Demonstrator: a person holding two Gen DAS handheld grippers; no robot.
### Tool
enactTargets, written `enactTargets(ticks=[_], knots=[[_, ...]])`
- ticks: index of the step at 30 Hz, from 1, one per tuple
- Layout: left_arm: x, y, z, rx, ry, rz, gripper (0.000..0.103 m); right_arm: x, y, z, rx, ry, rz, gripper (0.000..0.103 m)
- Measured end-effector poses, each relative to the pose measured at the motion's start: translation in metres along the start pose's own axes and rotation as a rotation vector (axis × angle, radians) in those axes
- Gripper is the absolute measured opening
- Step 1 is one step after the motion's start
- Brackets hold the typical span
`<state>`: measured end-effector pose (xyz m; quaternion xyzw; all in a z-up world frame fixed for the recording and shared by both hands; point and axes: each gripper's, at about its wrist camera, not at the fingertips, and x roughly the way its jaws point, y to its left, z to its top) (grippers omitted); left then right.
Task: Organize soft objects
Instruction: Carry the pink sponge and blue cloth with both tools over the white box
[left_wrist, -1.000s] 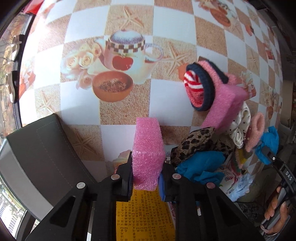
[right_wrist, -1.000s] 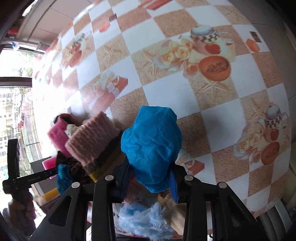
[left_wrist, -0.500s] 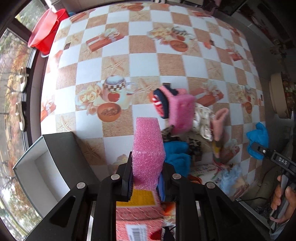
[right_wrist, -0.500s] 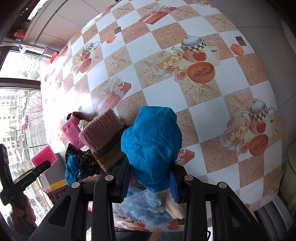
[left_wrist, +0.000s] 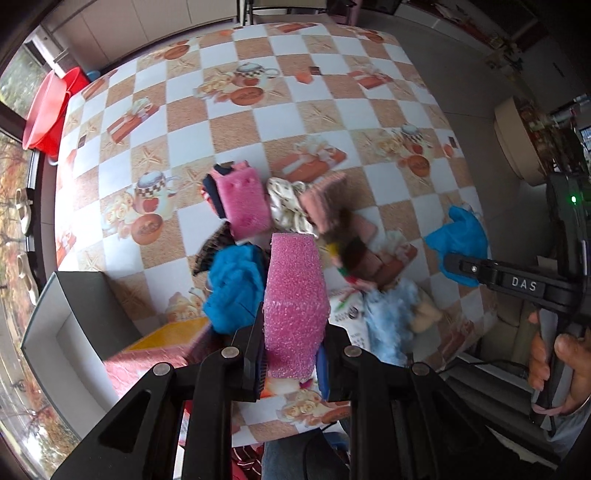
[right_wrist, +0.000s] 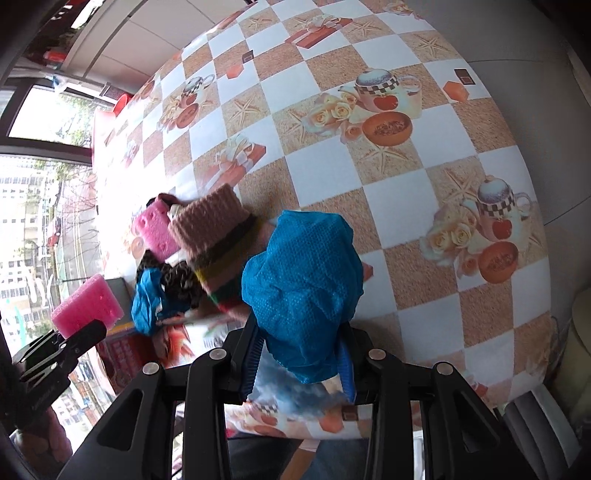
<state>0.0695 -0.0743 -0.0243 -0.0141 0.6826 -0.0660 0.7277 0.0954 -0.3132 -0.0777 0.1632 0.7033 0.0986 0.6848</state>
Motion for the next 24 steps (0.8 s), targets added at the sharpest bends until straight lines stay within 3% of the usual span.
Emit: enactTargets(ticks=[11,19,24], knots=[[0.004,-0.033,-0.055,0.019,0.046,-0.013,0.023,0.002,0.000,-0.039,-0.118,0.072,0.011,0.037],[0.008,-0.030,-0.096,-0.016,0.067,-0.028,0.023,0.016,0.021,-0.071,-0.222,0.153,0.021,0.037],[-0.002,-0.016,-0.118,-0.001,0.032,-0.019,0.023,0.020,0.046,-0.094,-0.269,0.163,0.030,0.037]])
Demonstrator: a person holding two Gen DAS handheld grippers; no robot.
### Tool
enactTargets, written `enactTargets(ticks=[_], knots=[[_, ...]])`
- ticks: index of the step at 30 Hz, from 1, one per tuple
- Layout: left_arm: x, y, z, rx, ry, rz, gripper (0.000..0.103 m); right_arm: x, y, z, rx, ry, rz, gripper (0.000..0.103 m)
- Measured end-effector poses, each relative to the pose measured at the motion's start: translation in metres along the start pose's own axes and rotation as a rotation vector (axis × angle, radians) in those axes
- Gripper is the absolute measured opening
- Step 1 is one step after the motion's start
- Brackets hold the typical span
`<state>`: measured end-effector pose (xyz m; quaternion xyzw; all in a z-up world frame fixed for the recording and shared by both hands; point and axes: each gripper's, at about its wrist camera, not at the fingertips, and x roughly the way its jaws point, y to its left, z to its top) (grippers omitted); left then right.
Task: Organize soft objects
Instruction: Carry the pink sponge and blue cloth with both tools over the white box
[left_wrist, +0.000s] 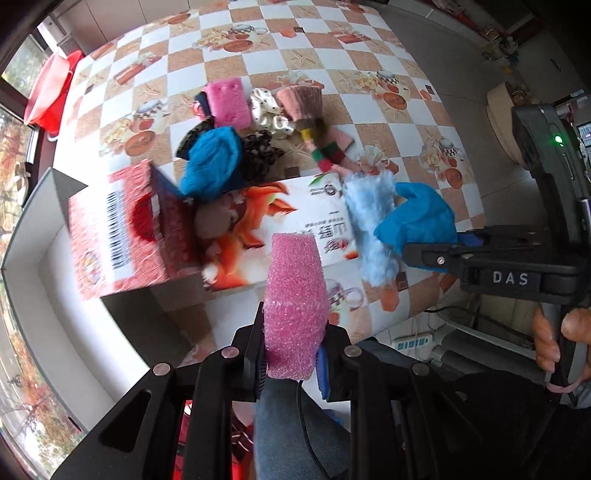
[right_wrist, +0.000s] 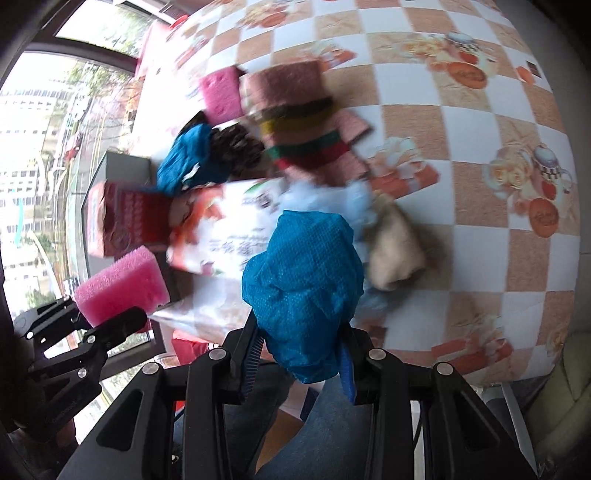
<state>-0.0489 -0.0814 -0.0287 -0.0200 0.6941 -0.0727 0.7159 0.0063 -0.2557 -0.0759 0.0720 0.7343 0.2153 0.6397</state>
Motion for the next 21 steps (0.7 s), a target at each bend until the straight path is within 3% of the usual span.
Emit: enactTargets(ticks=[12,21], knots=[[-0.036,0.058,-0.069,0.108,-0.092,-0.009,0.023,0.021,0.106,-0.035,-0.115,-0.026,-0.035,0.037],[-0.071,0.131,-0.114,-0.014,-0.196,0.016,0.023,0.017,0.213,-0.040,-0.357,-0.121,-0.057,0.037]])
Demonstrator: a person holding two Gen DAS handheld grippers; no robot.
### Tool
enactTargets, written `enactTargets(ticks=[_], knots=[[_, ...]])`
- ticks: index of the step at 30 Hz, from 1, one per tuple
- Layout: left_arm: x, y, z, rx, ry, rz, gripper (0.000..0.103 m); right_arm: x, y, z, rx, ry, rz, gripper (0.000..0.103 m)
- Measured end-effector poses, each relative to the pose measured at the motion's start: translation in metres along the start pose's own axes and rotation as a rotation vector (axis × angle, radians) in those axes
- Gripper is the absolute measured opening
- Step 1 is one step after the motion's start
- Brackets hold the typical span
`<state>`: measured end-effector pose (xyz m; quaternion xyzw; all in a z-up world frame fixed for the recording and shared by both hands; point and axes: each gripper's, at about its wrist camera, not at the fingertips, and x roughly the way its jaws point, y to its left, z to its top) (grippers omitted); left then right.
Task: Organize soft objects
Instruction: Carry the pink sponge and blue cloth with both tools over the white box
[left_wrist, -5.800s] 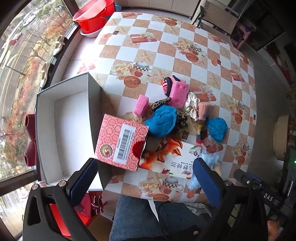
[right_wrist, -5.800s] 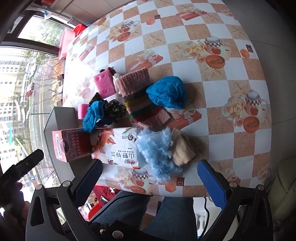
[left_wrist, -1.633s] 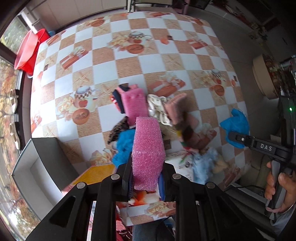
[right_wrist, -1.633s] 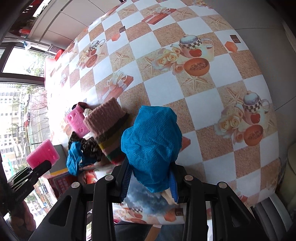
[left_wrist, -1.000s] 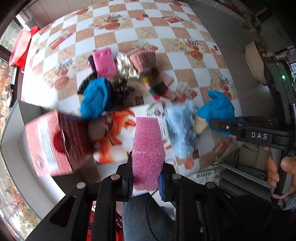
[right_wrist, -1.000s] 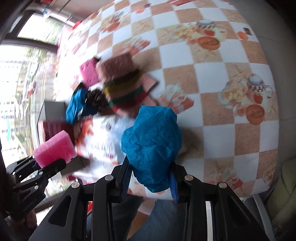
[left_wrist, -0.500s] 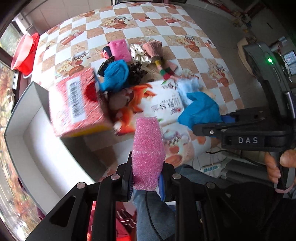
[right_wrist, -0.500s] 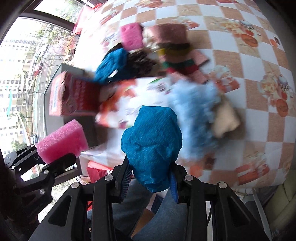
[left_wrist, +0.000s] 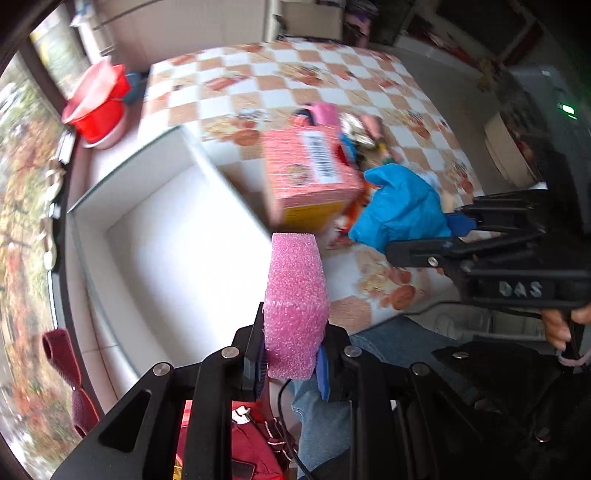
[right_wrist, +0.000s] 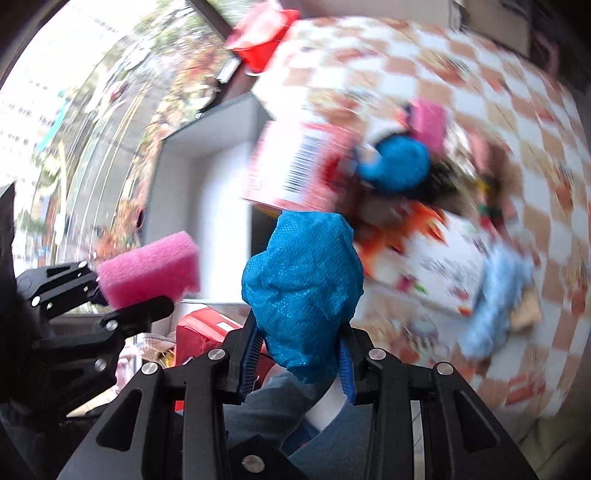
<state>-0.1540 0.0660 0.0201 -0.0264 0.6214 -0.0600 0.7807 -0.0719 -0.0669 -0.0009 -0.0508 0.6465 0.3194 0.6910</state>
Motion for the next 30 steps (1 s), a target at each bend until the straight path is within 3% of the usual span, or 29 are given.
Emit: enactTargets(ticks=[8,15,20,30], knots=[[-0.006,0.060,-0.026,-0.200,-0.044,0.068,0.023,0.005,0.081,0.017,-0.241,-0.015,-0.027,0.037],[-0.007,0.097,-0.041,-0.353,-0.073,0.092,0.023,0.013,0.116,0.044,-0.288,-0.023,-0.013,0.037],[-0.003,0.108,-0.046,-0.365,-0.076,0.118,0.023,0.023,0.131,0.058,-0.280,-0.062,-0.033,0.037],[0.022,0.116,-0.051,-0.365,-0.019,0.121,0.023,0.062,0.133,0.044,-0.284,0.076,-0.057,0.037]])
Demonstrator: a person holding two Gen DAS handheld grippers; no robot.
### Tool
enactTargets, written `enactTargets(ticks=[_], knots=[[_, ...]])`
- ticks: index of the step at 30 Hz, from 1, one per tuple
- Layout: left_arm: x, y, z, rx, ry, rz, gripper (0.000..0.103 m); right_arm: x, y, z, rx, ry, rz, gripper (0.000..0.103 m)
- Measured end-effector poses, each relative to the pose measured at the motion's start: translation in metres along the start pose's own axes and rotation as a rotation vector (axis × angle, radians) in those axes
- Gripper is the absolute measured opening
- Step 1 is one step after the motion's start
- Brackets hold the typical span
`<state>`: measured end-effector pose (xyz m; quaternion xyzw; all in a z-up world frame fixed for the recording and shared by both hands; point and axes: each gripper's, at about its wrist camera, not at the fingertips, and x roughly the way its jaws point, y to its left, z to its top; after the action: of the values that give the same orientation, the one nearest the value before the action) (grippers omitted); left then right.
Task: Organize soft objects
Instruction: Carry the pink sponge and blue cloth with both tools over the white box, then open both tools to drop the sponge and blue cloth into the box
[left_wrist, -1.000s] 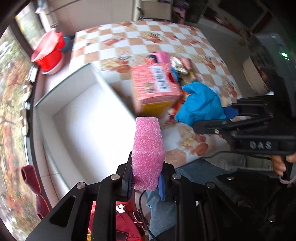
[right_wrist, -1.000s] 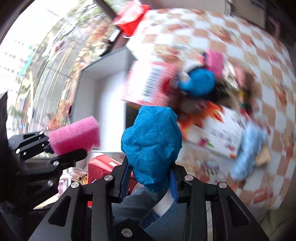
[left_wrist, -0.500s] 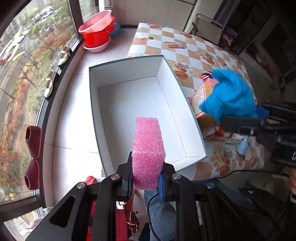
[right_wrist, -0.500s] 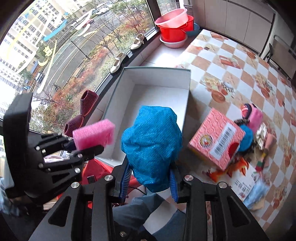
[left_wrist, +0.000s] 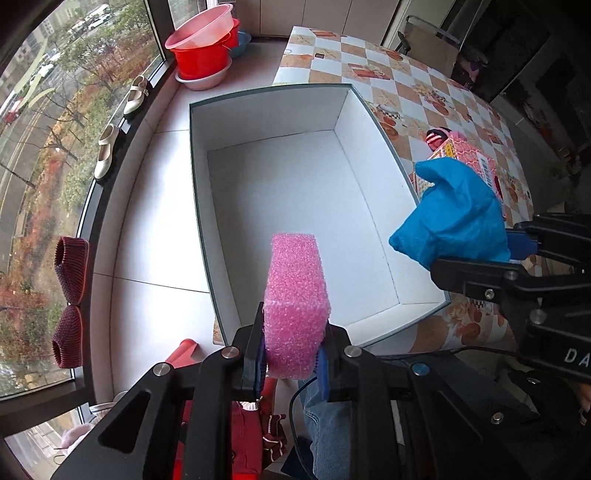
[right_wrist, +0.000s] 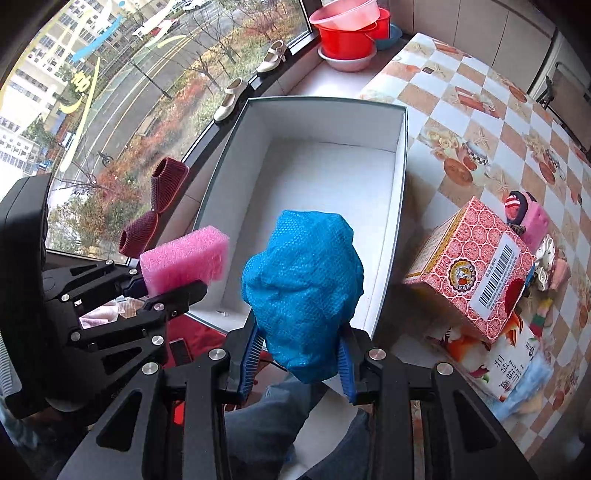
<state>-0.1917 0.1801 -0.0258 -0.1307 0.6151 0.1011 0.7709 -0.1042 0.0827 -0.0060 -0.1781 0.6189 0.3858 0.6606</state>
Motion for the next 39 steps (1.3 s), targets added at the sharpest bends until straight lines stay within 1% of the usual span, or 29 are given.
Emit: enactTargets(ticks=[5,10,16,28,35,39], knots=[[0.006,-0.004,0.003,0.015,0.011,-0.009,0.023,0.002,-0.001,0.000,-0.001,0.011,-0.009,0.037],[0.011,0.000,0.004,0.001,0.025,-0.019,0.023,0.006,-0.004,0.000,0.011,0.027,-0.005,0.037],[0.021,0.004,0.002,-0.003,0.050,-0.020,0.023,0.015,-0.008,-0.002,0.032,0.063,0.007,0.037],[0.031,0.003,0.005,-0.001,0.073,-0.021,0.023,0.021,-0.008,-0.001,0.038,0.088,0.017,0.037],[0.043,0.004,0.002,-0.003,0.109,-0.026,0.023,0.030,-0.011,-0.002,0.054,0.124,0.034,0.037],[0.046,0.004,0.001,-0.004,0.116,-0.024,0.023,0.033,-0.013,-0.002,0.060,0.129,0.035,0.037]])
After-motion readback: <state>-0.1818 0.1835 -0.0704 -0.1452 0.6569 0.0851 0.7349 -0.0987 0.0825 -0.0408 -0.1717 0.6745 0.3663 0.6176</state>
